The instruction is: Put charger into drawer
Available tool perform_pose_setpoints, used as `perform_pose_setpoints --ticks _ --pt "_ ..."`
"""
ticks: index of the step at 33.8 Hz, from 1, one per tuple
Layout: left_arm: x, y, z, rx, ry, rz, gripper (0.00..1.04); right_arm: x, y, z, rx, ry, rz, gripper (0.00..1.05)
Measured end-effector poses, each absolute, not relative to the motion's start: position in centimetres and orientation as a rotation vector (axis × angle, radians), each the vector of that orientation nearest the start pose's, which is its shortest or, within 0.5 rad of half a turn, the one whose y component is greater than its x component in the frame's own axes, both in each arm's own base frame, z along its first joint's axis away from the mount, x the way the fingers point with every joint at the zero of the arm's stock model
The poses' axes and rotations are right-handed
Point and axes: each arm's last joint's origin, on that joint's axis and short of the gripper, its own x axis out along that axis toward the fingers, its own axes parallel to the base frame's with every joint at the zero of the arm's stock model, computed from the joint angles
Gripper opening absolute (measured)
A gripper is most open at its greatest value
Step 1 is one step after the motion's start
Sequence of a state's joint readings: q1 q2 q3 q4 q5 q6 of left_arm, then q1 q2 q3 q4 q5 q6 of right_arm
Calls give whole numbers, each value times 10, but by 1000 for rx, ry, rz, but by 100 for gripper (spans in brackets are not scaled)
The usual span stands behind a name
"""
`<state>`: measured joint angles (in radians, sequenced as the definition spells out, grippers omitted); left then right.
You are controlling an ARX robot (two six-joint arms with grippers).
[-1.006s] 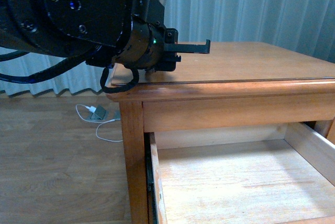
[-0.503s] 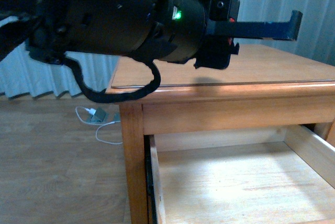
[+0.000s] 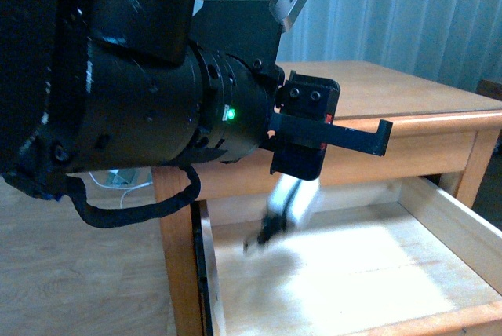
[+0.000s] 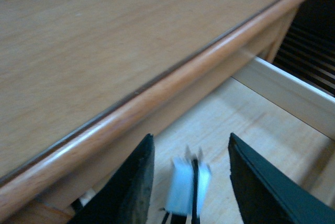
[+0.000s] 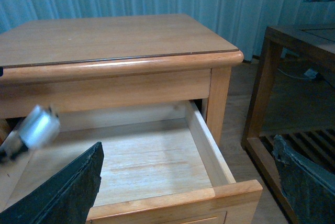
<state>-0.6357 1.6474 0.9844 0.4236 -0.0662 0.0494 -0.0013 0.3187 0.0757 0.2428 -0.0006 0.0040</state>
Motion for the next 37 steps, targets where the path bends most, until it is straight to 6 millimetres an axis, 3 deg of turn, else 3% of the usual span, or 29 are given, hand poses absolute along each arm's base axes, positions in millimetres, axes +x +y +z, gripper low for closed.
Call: perform_pose_setpoints --ticks 5,8,11,17,22,33,37 --pt "300 -192 249 45 180 -402 71 118 0 185 4 0 -1 96" --pt "297 -168 262 -19 138 -284 89 118 0 185 4 0 -1 96" --pt "290 -149 272 -63 105 -210 100 118 0 185 4 0 -1 96" --pt "270 -116 283 -124 58 -111 99 118 0 185 4 0 -1 96" --pt "240 -88 282 -156 49 -40 98 118 0 185 4 0 -1 96" --pt "153 -28 248 -263 75 180 98 118 0 185 4 0 -1 96" --pt "146 -24 250 -303 38 189 98 118 0 185 4 0 0 96"
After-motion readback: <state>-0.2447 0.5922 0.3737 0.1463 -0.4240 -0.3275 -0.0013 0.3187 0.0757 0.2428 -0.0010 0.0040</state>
